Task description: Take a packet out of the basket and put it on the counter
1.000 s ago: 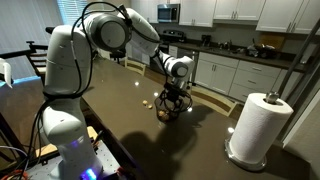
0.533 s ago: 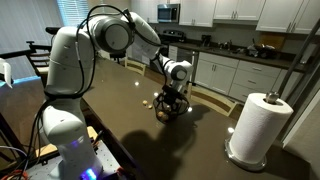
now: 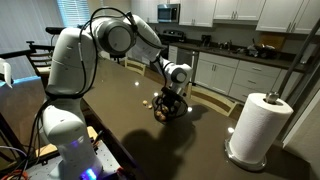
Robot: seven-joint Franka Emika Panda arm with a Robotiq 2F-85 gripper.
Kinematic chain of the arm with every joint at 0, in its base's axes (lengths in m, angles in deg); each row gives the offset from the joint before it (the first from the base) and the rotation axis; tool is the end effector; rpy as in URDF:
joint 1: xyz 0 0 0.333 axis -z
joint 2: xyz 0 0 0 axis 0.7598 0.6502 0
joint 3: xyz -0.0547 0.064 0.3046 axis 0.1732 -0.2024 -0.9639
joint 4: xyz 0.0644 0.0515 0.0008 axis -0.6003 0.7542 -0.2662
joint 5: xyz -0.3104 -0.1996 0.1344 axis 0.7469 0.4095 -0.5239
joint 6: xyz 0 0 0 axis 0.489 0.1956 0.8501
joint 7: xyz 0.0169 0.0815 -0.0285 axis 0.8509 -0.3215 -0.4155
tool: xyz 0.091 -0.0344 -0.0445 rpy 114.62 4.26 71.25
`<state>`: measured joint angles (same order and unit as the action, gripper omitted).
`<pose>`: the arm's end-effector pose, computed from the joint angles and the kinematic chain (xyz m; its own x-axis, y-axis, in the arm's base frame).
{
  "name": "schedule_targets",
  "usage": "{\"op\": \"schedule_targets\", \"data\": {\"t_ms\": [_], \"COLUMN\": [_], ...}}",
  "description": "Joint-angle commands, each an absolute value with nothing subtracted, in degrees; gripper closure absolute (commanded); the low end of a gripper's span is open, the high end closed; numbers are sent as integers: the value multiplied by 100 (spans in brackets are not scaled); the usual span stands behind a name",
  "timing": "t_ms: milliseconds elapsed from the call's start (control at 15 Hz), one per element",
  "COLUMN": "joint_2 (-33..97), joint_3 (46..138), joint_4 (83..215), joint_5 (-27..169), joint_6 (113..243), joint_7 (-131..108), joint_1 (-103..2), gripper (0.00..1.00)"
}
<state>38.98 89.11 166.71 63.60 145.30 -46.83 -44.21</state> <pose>0.5513 -0.0537 0.2470 0.8040 0.4071 -0.4334 0.2881 -0.9043 -0.3150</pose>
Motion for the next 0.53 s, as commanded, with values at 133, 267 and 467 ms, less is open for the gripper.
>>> {"op": "schedule_targets", "data": {"t_ms": [133,267,467], "joint_2": [3993,3990,3962], "joint_3": [8821,8820,8813], "joint_4": [16520,16509,16521], "joint_5": [6282,6283,6288], "joint_6": [14282,14268,14273], "joint_7": [-4531,-4531,-4507], "joint_1": [-4297,-4297,-4313], "gripper": [59,72,91]}}
